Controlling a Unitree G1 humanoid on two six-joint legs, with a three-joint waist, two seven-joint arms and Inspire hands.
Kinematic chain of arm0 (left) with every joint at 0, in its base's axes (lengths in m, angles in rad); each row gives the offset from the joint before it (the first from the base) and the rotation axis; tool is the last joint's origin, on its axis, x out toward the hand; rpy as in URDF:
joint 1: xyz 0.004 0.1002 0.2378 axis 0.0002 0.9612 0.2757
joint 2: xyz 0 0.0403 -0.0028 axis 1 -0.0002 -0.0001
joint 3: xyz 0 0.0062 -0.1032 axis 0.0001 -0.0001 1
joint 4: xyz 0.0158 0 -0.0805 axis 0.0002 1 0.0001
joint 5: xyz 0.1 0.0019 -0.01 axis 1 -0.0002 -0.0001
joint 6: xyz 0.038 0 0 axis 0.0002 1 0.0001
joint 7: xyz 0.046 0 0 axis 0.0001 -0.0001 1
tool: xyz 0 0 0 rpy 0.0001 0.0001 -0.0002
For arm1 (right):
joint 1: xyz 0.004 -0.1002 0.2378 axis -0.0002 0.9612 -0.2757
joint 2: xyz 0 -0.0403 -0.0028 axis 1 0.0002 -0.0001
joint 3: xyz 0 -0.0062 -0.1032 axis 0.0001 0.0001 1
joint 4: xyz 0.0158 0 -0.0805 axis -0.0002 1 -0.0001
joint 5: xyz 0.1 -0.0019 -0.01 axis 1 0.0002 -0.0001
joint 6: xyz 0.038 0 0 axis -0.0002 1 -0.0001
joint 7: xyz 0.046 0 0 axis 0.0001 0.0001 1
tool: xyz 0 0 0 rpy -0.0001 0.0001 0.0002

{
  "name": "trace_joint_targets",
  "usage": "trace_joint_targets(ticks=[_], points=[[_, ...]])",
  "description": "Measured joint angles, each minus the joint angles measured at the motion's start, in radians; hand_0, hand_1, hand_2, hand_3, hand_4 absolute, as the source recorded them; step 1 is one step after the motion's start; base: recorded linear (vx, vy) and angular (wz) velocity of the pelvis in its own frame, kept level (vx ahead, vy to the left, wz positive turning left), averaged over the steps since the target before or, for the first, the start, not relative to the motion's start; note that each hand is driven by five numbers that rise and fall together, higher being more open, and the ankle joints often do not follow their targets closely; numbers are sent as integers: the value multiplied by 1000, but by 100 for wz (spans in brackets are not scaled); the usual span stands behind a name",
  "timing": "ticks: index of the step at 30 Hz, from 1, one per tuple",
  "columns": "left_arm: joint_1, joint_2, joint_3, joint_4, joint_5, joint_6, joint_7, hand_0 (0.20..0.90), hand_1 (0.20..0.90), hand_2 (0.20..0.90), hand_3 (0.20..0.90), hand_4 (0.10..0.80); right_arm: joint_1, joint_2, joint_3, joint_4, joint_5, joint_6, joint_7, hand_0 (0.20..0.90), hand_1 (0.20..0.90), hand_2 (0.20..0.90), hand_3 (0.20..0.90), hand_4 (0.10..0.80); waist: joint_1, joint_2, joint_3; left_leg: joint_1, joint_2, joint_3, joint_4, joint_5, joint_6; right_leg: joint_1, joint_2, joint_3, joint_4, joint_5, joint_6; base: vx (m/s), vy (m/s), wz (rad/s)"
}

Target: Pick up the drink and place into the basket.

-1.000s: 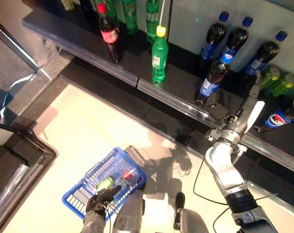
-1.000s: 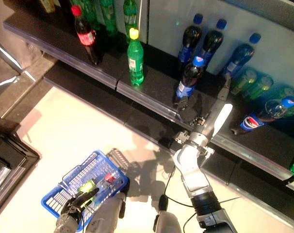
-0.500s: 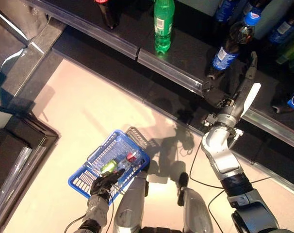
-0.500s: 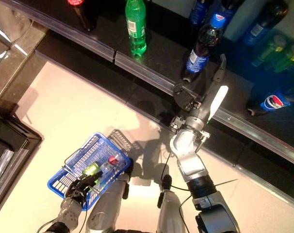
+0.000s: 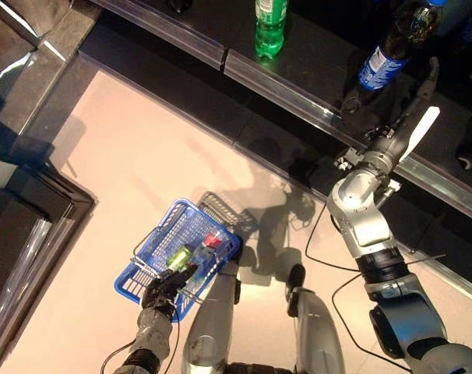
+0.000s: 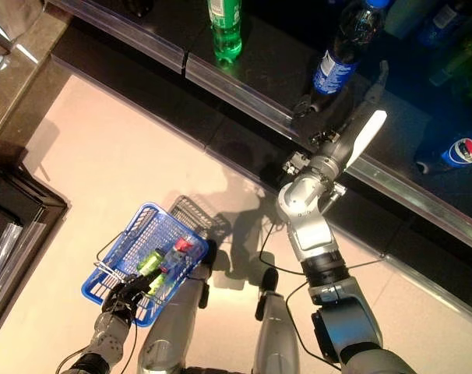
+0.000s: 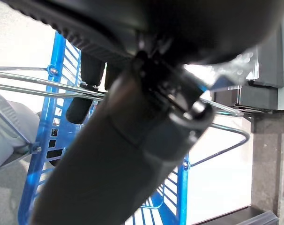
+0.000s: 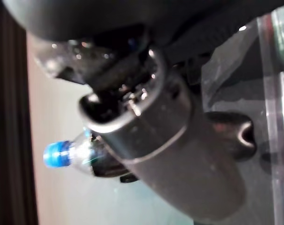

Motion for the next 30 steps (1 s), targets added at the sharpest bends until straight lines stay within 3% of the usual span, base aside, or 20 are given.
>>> trace_joint_targets(ticks=[16, 30], points=[[0, 9, -11, -22, -24, 1, 3, 300, 300, 300, 200, 100, -151, -24, -11, 13, 52, 23, -2, 900, 900, 900, 900, 800, 2, 0, 0, -40, -5, 3, 9, 4, -2, -63, -5, 17, 44, -11, 2, 12, 7, -1], [-5, 14, -28, -39, -44, 8, 3, 300, 300, 300, 200, 100, -264, -67, -3, 47, 207, 65, 33, 900, 900, 900, 900, 800, 25, 2, 1, -84, -20, -2, 11, 15, 6, -110, -18, 15, 68, -16, 7, 10, 8, 2]])
